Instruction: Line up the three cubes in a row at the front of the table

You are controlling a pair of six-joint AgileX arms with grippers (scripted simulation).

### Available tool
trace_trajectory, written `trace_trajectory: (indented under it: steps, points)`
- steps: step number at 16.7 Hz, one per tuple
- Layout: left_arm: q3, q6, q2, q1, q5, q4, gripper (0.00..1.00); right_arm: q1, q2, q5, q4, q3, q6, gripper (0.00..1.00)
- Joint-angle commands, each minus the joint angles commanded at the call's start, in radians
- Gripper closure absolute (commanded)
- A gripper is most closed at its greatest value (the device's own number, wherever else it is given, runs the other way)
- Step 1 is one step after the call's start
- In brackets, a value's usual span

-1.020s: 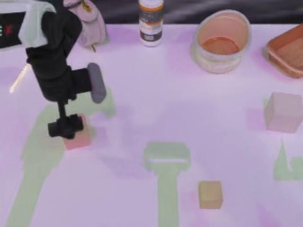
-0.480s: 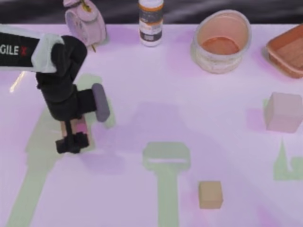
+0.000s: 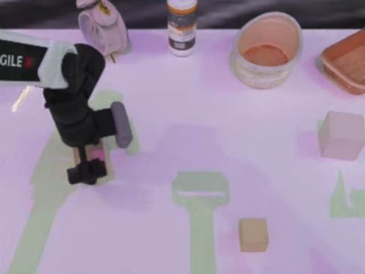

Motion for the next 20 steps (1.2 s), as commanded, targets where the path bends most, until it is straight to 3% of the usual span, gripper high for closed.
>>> trace_trajectory:
  steps: [6,14,20]
  points:
    - [0.000,0.000,0.000,0.000,0.000,0.000,0.98,0.000,0.000,0.000,0.000,0.000,0.000,0.00]
    - [0.000,0.000,0.000,0.000,0.000,0.000,1.00,0.000,0.000,0.000,0.000,0.000,0.000,0.00]
    - [0.063,-0.011,-0.071,0.010,0.008,-0.131,1.00,0.000,0.000,0.000,0.000,0.000,0.000,0.00]
